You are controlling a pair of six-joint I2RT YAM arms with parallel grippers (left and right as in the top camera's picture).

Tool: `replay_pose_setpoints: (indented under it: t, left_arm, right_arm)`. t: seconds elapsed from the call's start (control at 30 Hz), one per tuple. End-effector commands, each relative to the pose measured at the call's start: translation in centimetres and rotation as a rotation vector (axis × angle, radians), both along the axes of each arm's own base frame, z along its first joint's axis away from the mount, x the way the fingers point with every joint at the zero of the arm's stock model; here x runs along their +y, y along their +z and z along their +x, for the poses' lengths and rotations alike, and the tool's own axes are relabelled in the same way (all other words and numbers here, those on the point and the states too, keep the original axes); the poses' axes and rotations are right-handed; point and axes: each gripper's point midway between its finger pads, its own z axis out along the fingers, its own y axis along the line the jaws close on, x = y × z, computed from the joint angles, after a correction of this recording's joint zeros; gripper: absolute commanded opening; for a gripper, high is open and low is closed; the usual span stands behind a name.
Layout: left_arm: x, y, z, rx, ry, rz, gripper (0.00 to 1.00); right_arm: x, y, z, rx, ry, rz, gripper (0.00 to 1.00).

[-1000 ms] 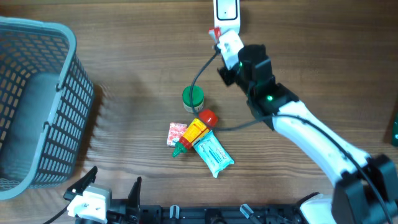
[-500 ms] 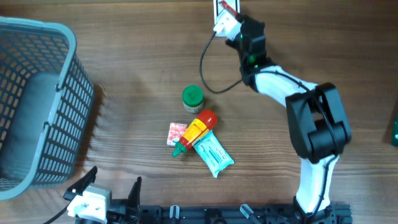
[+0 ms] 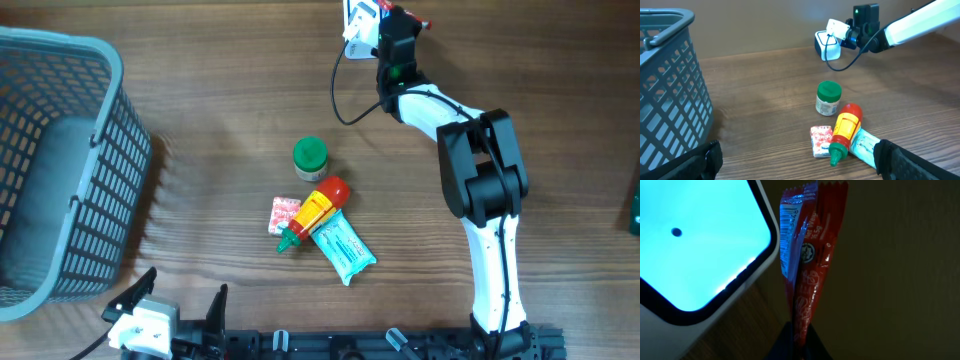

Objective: Scan the item barcode
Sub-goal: 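Move the Nescafe stick off to the right table edge, then reach the right gripper back to the red-capped sauce bottle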

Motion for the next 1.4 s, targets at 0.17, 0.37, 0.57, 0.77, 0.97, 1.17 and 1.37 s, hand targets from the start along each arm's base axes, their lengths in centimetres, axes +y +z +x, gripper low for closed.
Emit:
replay_pose_setpoints:
  t: [0.17,0.37,0.57,0.77,0.97,1.17,1.37]
  left_arm:
    - [0.0,0.1,-0.1,-0.009,-0.002,-0.005,1.0]
    - [0.0,0.1,-0.1,-0.009,-0.002,-0.005,1.0]
    - [0.0,0.1,-0.1,-0.009,-0.002,-0.005,1.0]
    - [0.0,0.1,-0.1,-0.009,-0.002,-0.005,1.0]
    - [0.0,0.1,-0.1,-0.009,-0.002,-0.005,1.0]
    - [0.0,0.1,-0.1,-0.009,-0.002,-0.005,1.0]
    - [0.0,0.1,-0.1,-0.009,-0.002,-0.005,1.0]
  right_arm:
    - [-9.5,9.6,-1.9,-0.034,-0.299,0.141,0.04]
    - [-31.1,4.6,-10.9,0.149,-0.87,0.43,0.04]
    - [-42.1,-3.0,-20.1,0.292,-1.134,0.86,0.04]
    - [-48.8,-3.9,-27.3,0.12,-1.466,1.007,0.04]
    - [-47.4,-0.6,-26.7,0.096,-1.391,1.108,0.99]
    - [-29.1,16.1,-21.2,0.072,-0.858,1.731,1.0]
    - [-7.5,13.6,-25.8,0.749,-0.937,1.933,1.0]
